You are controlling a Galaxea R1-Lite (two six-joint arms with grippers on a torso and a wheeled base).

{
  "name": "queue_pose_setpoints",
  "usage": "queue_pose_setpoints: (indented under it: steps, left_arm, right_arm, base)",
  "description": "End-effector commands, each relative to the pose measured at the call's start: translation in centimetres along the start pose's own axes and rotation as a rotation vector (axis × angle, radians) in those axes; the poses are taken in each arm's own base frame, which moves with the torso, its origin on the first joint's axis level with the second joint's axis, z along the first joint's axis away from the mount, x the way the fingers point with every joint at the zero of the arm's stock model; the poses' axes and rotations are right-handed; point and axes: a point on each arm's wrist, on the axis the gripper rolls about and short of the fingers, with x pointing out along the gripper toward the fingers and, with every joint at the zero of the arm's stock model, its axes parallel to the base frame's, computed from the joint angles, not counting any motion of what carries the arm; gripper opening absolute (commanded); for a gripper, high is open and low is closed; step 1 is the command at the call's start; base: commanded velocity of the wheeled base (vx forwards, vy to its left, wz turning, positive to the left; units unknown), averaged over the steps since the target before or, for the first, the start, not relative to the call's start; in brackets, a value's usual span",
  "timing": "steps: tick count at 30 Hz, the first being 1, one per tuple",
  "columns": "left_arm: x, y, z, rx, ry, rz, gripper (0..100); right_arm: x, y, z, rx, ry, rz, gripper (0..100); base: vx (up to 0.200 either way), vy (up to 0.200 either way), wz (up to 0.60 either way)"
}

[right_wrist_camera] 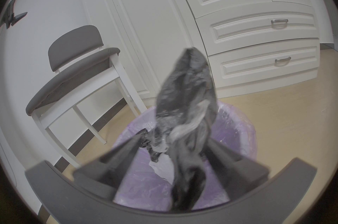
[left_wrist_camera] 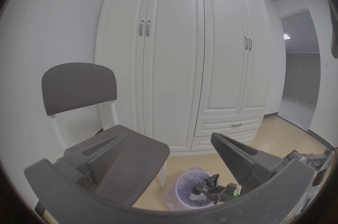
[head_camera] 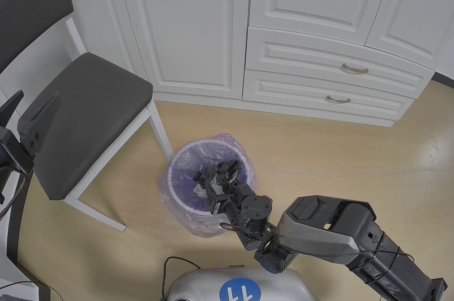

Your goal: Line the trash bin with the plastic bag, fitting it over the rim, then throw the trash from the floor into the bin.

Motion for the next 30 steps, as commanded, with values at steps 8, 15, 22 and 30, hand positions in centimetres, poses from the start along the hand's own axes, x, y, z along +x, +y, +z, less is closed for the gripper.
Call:
queue_pose_setpoints:
  steps: [8,15,22,30]
  left_arm:
    - [0.0,0.0,0.0,0.000,0.002,0.000,100]
    - [0.0,0.0,-0.1,0.000,0.003,-0.001,100]
    - [0.1,0.0,-0.1,0.001,0.004,-0.003,100]
    - [0.1,0.0,0.1,-0.001,-0.002,-0.001,100]
  right_arm:
    - [-0.4,1.8,3.8,0.035,-0.065,0.027,100]
    - [-1.6,3.8,4.1,0.071,-0.046,0.071,100]
    - [-4.4,6.3,6.0,0.145,-0.005,0.144,100]
    - [-3.3,4.6,12.6,0.191,-0.140,0.108,100]
  base:
    - [0.000,0.000,0.00]
    - [0.000,0.000,0.00]
    - [0.000,0.000,0.00]
    - [0.000,0.000,0.00]
